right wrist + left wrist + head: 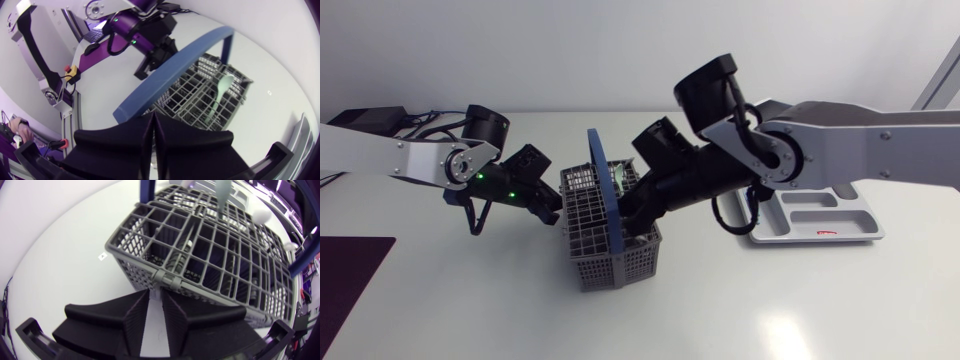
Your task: Unload the cutlery basket into the drawer organizer.
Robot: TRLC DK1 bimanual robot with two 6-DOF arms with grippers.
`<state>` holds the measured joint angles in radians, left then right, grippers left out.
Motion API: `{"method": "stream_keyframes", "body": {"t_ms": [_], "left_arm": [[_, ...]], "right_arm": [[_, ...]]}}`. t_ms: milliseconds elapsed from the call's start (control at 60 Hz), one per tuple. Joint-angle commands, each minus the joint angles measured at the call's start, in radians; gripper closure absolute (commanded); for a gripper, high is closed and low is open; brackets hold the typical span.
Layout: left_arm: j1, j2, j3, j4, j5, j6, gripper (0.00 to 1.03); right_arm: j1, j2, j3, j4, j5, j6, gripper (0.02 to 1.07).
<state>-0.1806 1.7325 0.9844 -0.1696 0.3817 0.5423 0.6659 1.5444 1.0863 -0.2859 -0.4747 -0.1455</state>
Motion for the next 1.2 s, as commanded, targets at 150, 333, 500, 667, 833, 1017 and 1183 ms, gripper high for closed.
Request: {"method": "stream_keyframes", "body": {"t_ms": [150,333,500,667,833,1017,1183], "left_arm": [[0.087,-0.034,0.060,-0.015,0.005,-0.016,0.82],[0.159,-0.378,-0.029,-0.265,0.128,0.108,0.81],[0.012,-0.554,-0.121,-0.398,0.131,0.133,0.81],[-0.132,-0.574,-0.159,-0.495,0.108,0.133,0.81],[-0.204,-0.554,-0.197,-0.513,0.106,0.133,0.81],[-0.289,-0.542,-0.250,-0.525,0.105,0.143,0.81],[-0.292,-0.432,-0.259,-0.476,0.103,0.160,0.81]], "right_arm": [[-0.120,-0.127,0.024,-0.084,-0.035,-0.017,1.01],[-0.365,-0.164,0.067,-0.128,-0.157,-0.066,1.00],[-0.448,0.002,0.109,-0.050,-0.179,-0.063,0.99],[-0.447,0.164,0.182,0.031,-0.186,-0.008,0.99],[-0.407,0.326,0.304,0.039,-0.183,0.012,0.99],[-0.370,0.473,0.446,0.021,-0.173,0.018,0.99],[-0.353,0.606,0.590,-0.033,-0.171,0.017,0.99]]}}
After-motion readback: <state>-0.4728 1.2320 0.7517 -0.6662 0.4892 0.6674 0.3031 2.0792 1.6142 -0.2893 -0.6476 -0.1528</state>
